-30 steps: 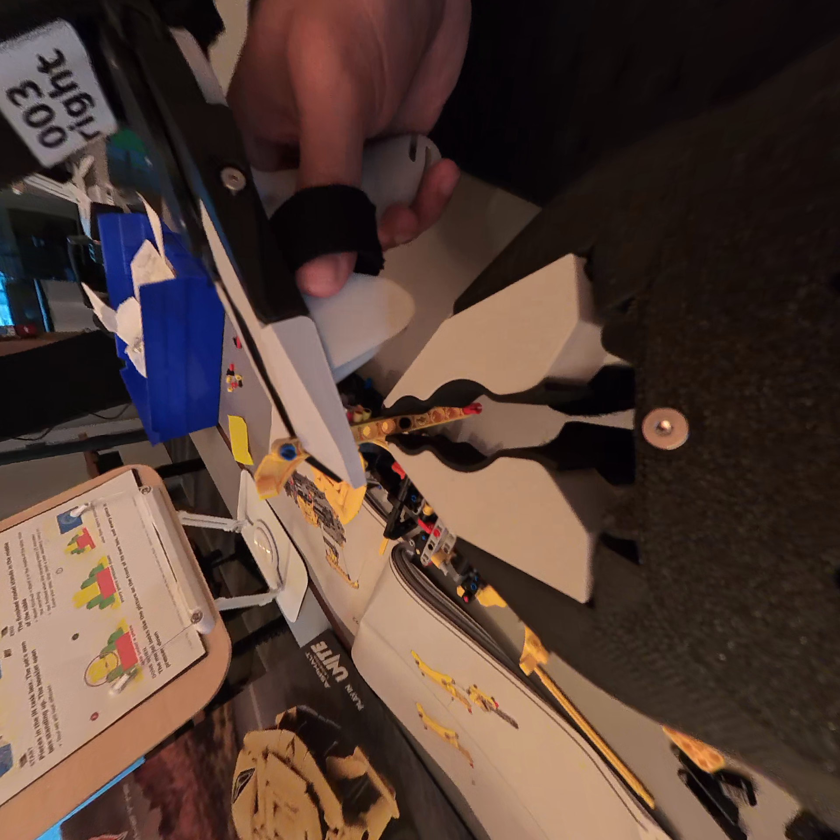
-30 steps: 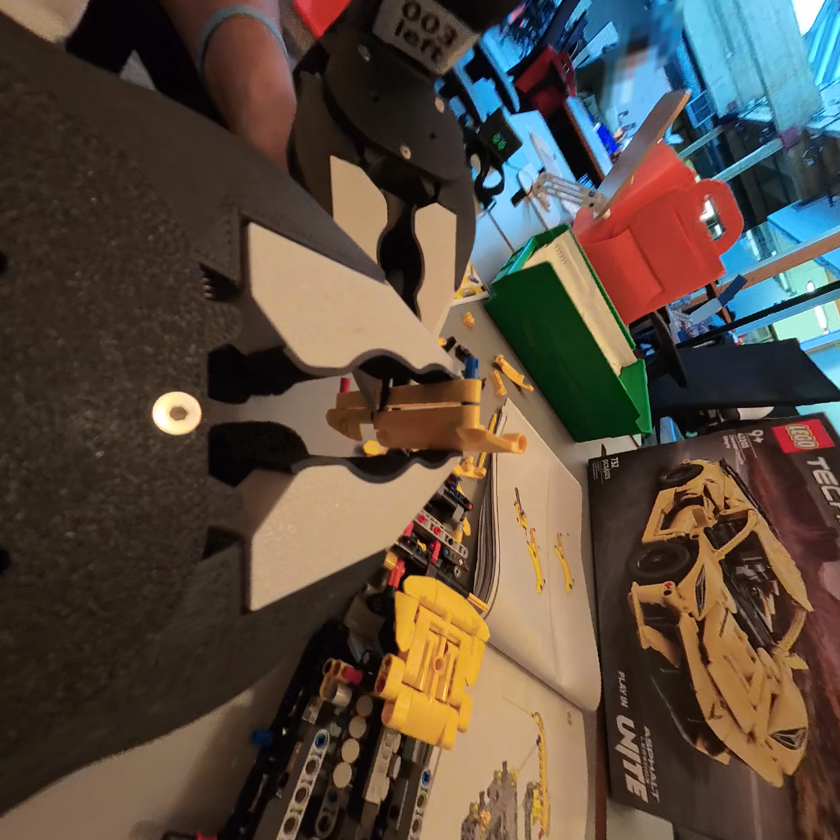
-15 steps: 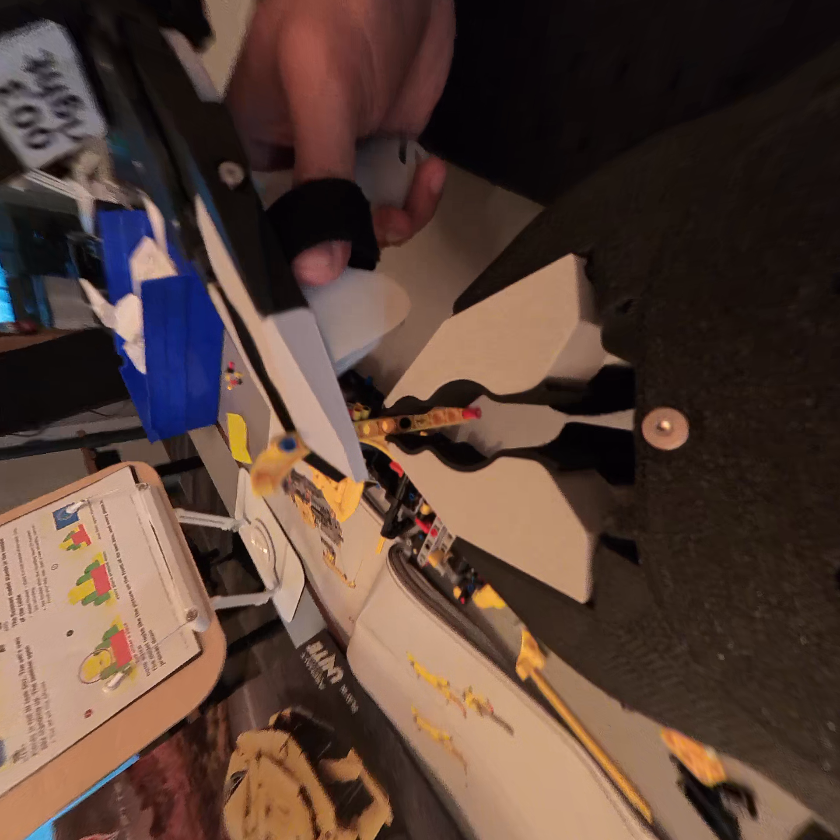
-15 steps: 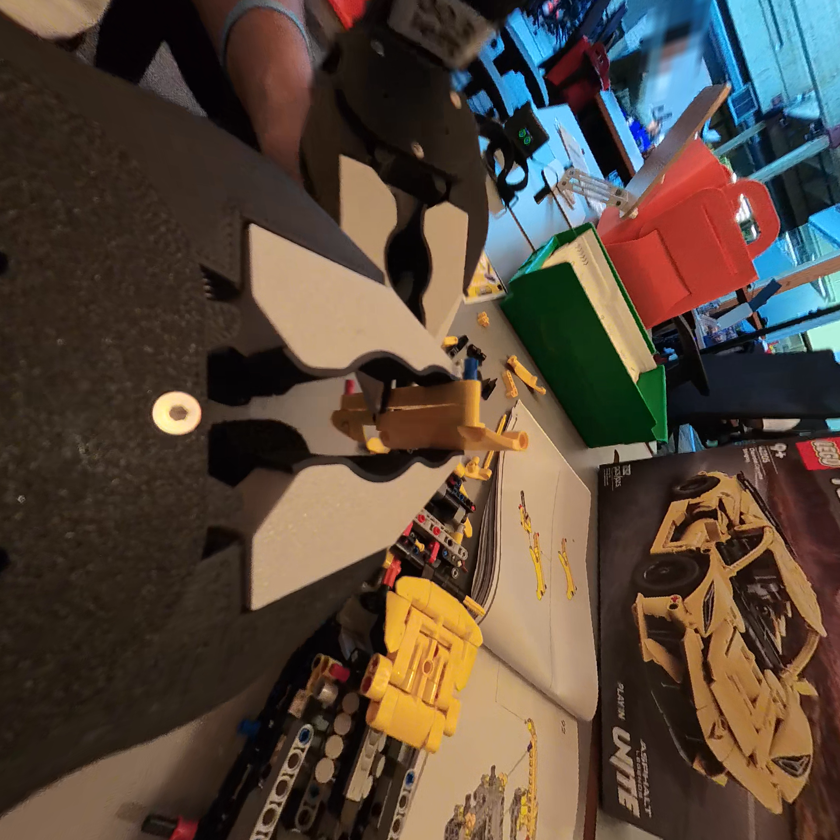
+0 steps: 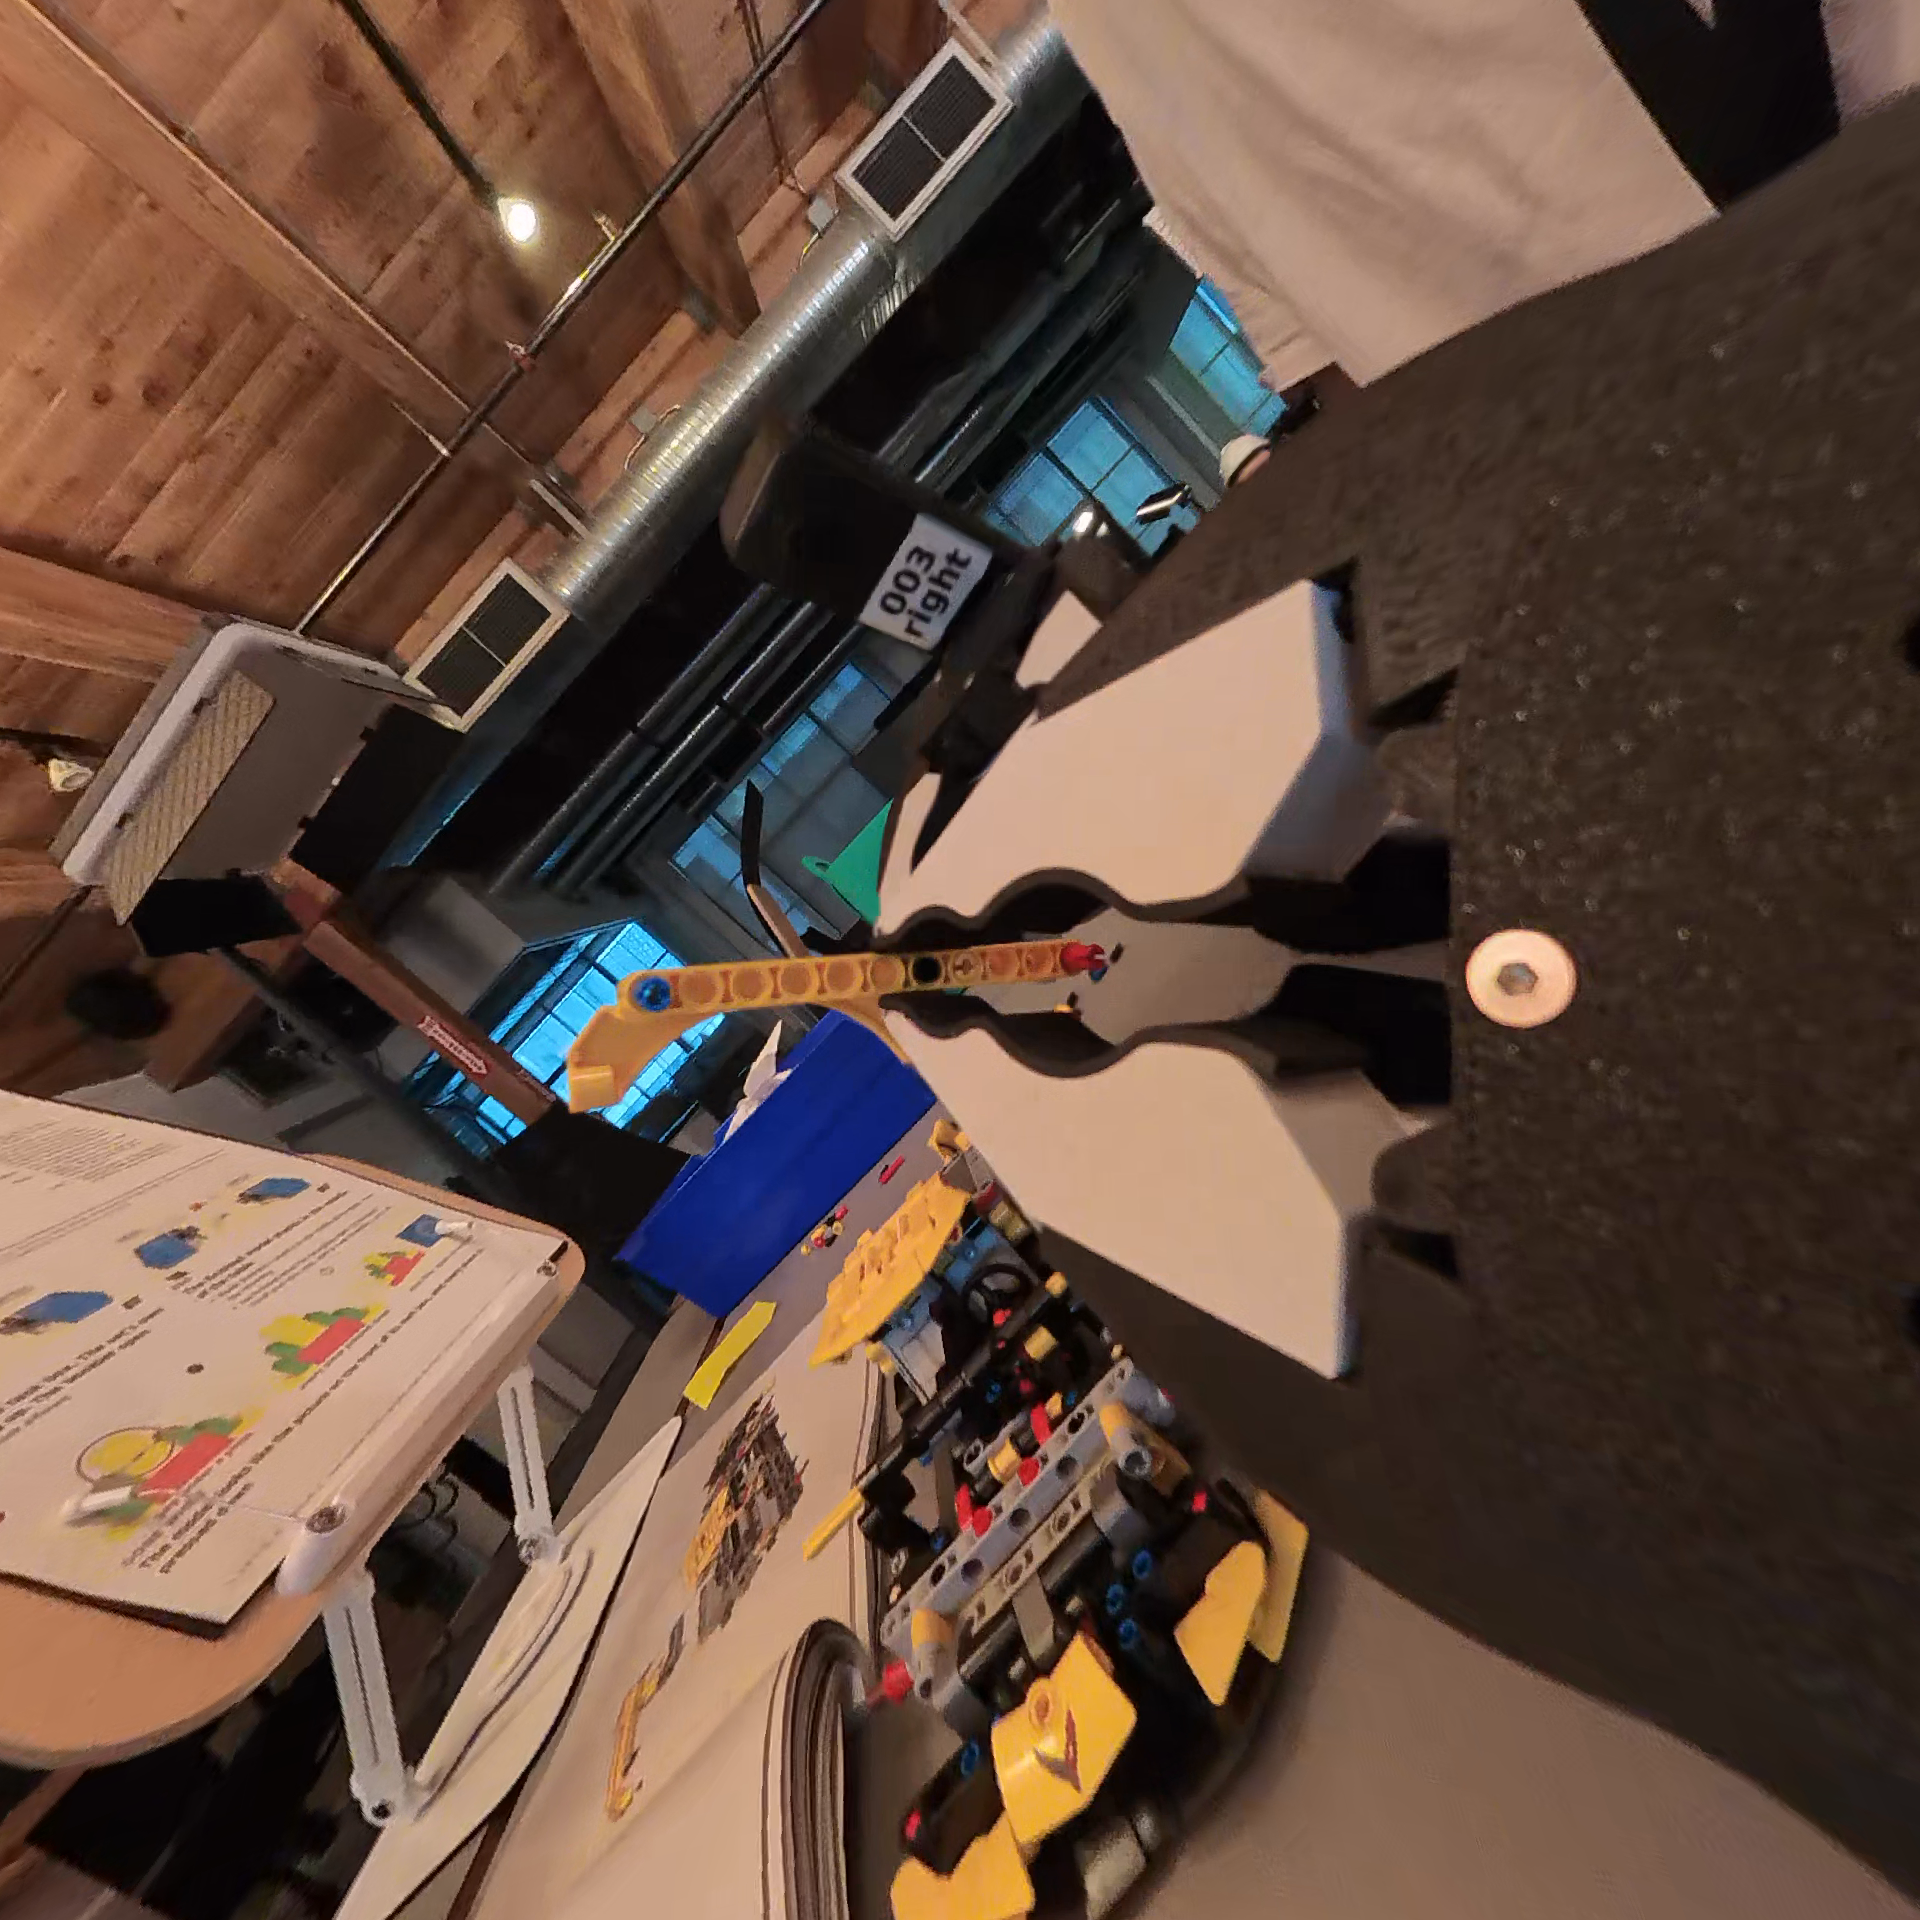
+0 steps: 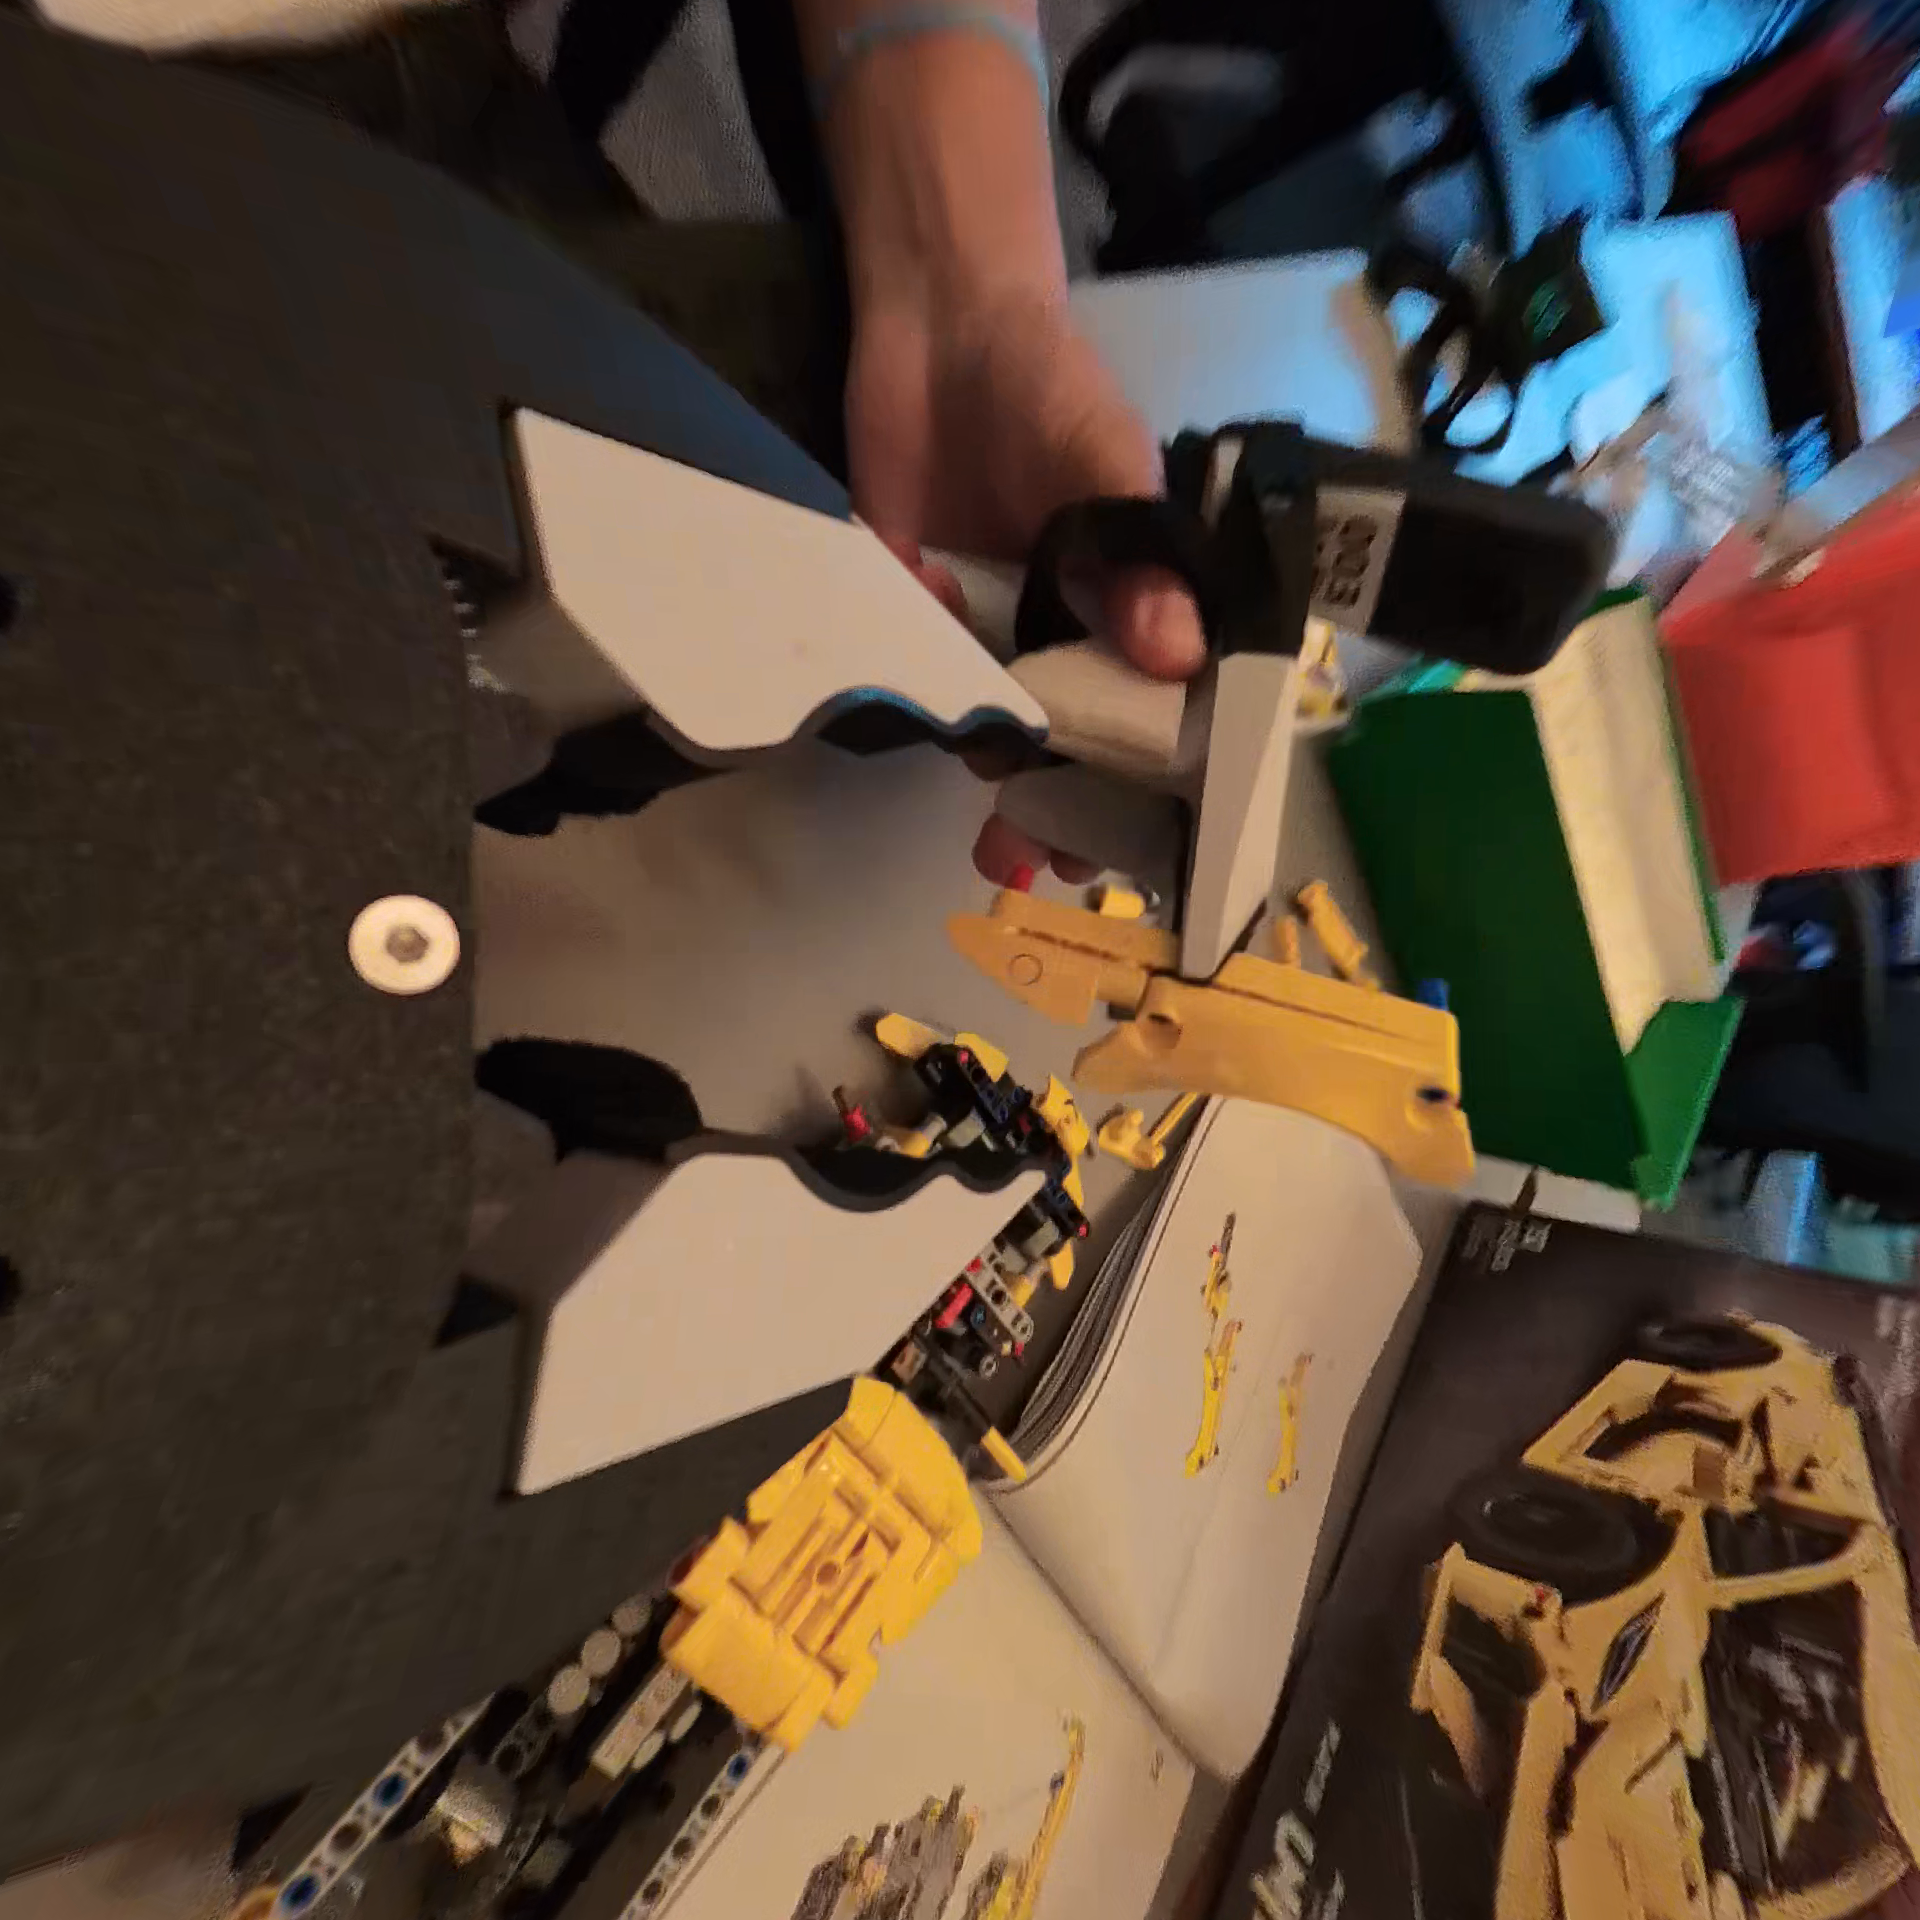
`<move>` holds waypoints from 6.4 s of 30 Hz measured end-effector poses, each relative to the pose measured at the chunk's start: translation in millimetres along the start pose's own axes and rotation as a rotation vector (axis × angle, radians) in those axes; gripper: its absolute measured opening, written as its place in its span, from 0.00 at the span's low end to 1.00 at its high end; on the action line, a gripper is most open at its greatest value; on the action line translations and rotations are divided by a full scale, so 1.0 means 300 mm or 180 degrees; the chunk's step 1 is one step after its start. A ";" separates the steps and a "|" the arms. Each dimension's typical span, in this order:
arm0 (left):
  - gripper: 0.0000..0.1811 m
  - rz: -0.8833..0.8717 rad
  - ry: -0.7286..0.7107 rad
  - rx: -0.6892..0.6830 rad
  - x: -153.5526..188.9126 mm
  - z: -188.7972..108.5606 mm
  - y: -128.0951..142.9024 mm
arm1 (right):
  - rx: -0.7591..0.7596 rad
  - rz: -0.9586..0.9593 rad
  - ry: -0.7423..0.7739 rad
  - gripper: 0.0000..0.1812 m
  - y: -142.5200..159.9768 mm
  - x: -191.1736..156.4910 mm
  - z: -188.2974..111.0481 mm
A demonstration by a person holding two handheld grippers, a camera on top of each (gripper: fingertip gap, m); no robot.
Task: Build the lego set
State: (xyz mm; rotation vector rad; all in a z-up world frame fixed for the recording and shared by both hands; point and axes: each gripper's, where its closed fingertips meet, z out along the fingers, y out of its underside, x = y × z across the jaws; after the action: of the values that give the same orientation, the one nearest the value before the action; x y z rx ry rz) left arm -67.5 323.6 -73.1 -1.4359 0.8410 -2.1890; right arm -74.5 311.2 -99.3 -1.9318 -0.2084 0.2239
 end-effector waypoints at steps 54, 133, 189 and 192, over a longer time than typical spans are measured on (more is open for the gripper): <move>0.05 -0.0041 0.0002 -0.0306 0.008 0.023 0.071 | -0.0471 -0.1117 0.0798 0.15 0.005 0.066 0.024; 0.16 0.1543 -0.0691 -0.1209 -0.078 0.038 0.145 | 0.1512 0.2985 -0.1728 0.01 -0.052 0.208 -0.080; 0.12 0.2200 -0.0269 -0.3609 -0.088 -0.029 0.569 | 0.0334 0.1005 0.0664 0.17 0.241 0.373 -0.352; 0.15 0.2263 -0.0260 -0.3547 -0.087 -0.031 0.563 | 0.0087 0.0778 0.0748 0.20 0.250 0.409 -0.373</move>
State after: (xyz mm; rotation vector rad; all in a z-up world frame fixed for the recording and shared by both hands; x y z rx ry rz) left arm -66.1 216.4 -206.6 -1.2450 2.2950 -1.0784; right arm 75.3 214.4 -136.2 -1.9359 0.1865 0.1575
